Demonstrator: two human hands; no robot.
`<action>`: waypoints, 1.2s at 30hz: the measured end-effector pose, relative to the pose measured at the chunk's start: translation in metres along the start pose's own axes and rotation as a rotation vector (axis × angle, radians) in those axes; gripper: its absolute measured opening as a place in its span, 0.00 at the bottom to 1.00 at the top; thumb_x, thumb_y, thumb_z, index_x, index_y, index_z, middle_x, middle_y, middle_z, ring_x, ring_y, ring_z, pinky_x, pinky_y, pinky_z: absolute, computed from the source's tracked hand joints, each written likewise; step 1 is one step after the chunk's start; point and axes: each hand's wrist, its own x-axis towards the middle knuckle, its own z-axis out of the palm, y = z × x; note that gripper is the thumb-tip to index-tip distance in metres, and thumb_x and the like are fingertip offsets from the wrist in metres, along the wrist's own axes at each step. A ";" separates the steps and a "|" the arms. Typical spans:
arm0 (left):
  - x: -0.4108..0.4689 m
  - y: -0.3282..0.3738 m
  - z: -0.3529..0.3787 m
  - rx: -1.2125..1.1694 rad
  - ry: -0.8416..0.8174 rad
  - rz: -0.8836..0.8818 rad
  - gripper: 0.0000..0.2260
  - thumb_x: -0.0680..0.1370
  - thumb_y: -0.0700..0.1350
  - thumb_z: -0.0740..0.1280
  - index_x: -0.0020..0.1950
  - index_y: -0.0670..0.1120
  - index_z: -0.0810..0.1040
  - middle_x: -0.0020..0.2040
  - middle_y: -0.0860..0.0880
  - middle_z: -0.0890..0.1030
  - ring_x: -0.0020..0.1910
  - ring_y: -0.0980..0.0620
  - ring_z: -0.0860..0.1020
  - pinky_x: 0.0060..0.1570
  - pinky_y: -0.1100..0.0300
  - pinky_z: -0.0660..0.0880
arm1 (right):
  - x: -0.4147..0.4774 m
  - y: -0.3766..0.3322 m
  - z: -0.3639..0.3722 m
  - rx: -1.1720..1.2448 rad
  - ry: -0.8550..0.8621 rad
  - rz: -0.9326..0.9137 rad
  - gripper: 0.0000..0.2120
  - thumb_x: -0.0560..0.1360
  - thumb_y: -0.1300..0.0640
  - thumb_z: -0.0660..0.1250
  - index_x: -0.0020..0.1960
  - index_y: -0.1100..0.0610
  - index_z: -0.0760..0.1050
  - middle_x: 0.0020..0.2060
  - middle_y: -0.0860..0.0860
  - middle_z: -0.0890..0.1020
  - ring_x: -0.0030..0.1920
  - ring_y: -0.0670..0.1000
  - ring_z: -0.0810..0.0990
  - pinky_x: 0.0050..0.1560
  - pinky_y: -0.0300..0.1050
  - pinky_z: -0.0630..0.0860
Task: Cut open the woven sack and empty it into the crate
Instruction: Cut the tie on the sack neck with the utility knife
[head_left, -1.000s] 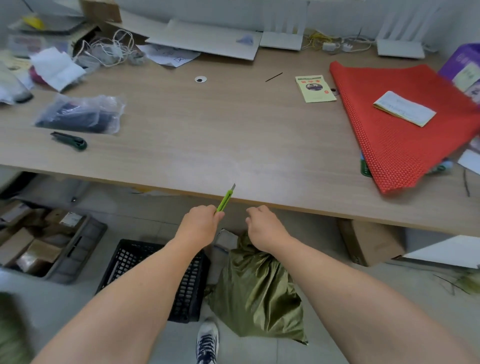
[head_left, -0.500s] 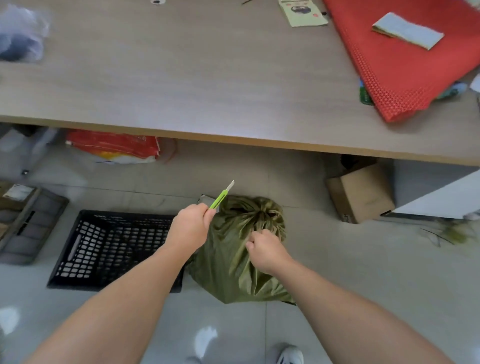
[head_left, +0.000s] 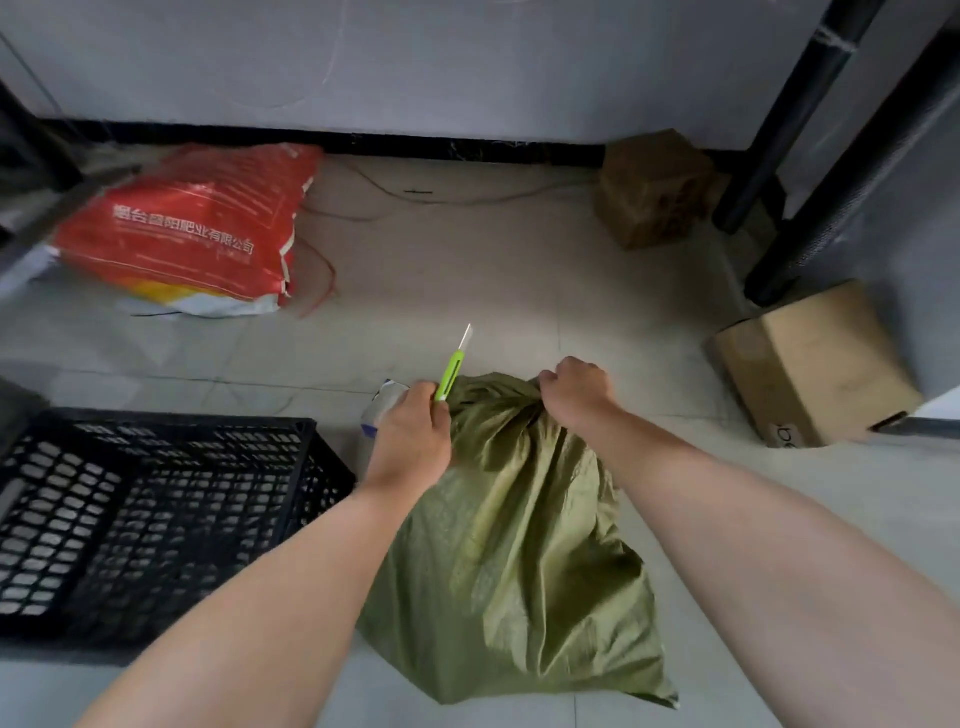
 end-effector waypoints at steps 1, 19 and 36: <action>0.002 -0.005 0.011 -0.008 0.002 -0.021 0.10 0.83 0.45 0.57 0.58 0.43 0.73 0.45 0.44 0.77 0.45 0.42 0.75 0.43 0.54 0.68 | 0.009 0.002 0.006 0.020 -0.005 0.036 0.17 0.82 0.50 0.54 0.56 0.61 0.74 0.52 0.57 0.77 0.52 0.57 0.77 0.46 0.47 0.73; -0.005 -0.052 0.027 -0.004 -0.085 -0.099 0.11 0.82 0.47 0.57 0.60 0.44 0.73 0.53 0.39 0.79 0.56 0.39 0.76 0.50 0.53 0.68 | 0.003 0.049 0.040 0.494 -0.548 0.345 0.43 0.67 0.35 0.73 0.73 0.57 0.67 0.69 0.59 0.74 0.66 0.61 0.75 0.69 0.59 0.70; -0.074 -0.036 -0.033 -0.042 0.113 0.254 0.08 0.75 0.40 0.68 0.51 0.51 0.77 0.40 0.54 0.80 0.40 0.50 0.75 0.41 0.62 0.69 | -0.087 0.012 0.001 1.245 -0.231 -0.286 0.17 0.77 0.52 0.69 0.58 0.64 0.81 0.54 0.61 0.85 0.55 0.60 0.84 0.60 0.59 0.78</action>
